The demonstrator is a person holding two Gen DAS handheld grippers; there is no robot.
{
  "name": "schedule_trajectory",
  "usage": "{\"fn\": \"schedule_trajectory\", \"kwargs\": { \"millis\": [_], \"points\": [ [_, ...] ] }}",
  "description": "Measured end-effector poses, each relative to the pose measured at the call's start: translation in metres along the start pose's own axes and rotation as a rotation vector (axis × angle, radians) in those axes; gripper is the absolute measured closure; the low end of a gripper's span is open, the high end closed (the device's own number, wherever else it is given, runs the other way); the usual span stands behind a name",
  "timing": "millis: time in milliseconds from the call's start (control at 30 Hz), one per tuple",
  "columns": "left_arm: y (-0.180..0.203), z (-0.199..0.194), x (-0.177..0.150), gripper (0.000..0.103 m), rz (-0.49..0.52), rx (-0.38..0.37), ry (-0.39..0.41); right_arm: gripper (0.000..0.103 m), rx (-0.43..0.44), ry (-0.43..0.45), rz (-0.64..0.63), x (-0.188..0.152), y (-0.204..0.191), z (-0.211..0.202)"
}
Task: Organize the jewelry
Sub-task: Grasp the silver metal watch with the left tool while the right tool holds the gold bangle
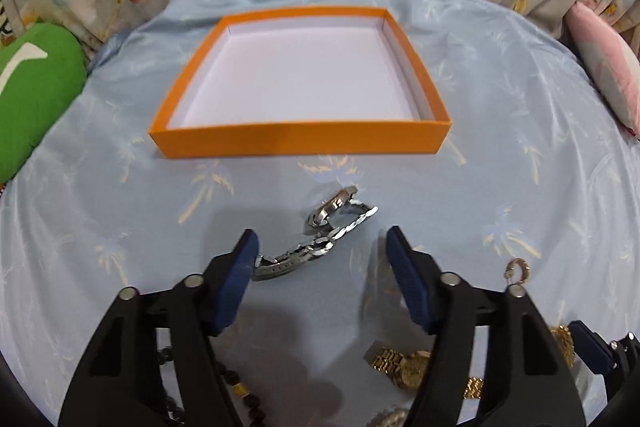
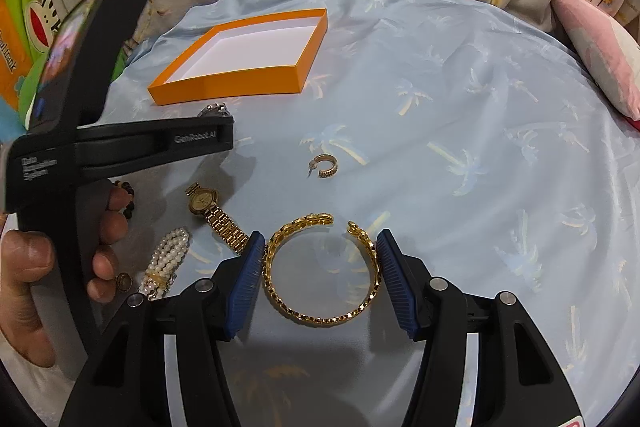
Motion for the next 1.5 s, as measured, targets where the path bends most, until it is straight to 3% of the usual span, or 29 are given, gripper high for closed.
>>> {"fn": "schedule_trajectory", "kwargs": {
  "millis": [100, 167, 233, 500, 533, 567, 900, 933, 967, 1033, 1200, 1367, 1500],
  "points": [
    [-0.002, -0.002, 0.000, 0.054, -0.023, -0.005, 0.017, 0.046, 0.001, 0.001, -0.007, 0.000, -0.001, 0.000],
    [-0.005, -0.005, -0.002, 0.069, -0.042, -0.016, 0.024, 0.046, 0.002, 0.003, -0.014, -0.001, -0.003, 0.000],
    [-0.007, -0.007, -0.003, 0.075, -0.051, -0.035, 0.026, 0.046, 0.004, 0.002, -0.019, -0.001, -0.004, 0.001],
    [-0.012, -0.023, -0.013, 0.079, -0.106, -0.089, 0.058, 0.046, 0.011, 0.004, -0.008, 0.001, -0.002, -0.001],
    [-0.013, -0.027, -0.014, 0.082, -0.107, -0.091, 0.065, 0.046, 0.011, 0.005, -0.007, 0.001, -0.002, -0.001],
    [-0.014, -0.031, -0.015, 0.103, -0.110, -0.094, 0.071, 0.046, 0.013, 0.006, -0.007, 0.002, -0.002, -0.002],
    [-0.018, -0.052, -0.017, 0.102, -0.117, -0.134, 0.088, 0.046, 0.006, 0.021, -0.009, 0.006, -0.001, -0.007],
    [-0.016, -0.050, -0.015, 0.089, -0.106, -0.140, 0.089, 0.046, 0.006, 0.021, -0.010, 0.006, -0.001, -0.007],
    [-0.014, -0.048, -0.013, 0.065, -0.095, -0.130, 0.086, 0.046, 0.005, 0.020, -0.012, 0.006, -0.002, -0.007],
    [-0.011, -0.045, -0.007, 0.041, -0.072, -0.106, 0.110, 0.046, 0.007, 0.015, -0.015, 0.005, -0.002, -0.006],
    [0.001, -0.026, 0.009, 0.044, 0.033, -0.061, 0.105, 0.046, 0.008, 0.005, -0.018, 0.003, -0.002, -0.002],
    [0.007, -0.003, 0.011, 0.084, 0.069, -0.070, 0.037, 0.046, 0.014, -0.005, -0.016, 0.002, -0.002, 0.001],
    [0.003, -0.005, 0.007, 0.093, 0.043, -0.087, 0.043, 0.046, 0.018, -0.004, -0.011, 0.003, -0.001, 0.002]
  ]
}}
Point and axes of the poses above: each gripper's, at about its wrist camera, not at the fingertips, and z roughly the way its jaws point, y to its right, x to its top, the point moved 7 cm from there along z, roughly the way its jaws point, and after that the axes turned 7 degrees about z, right-handed, at the moved point
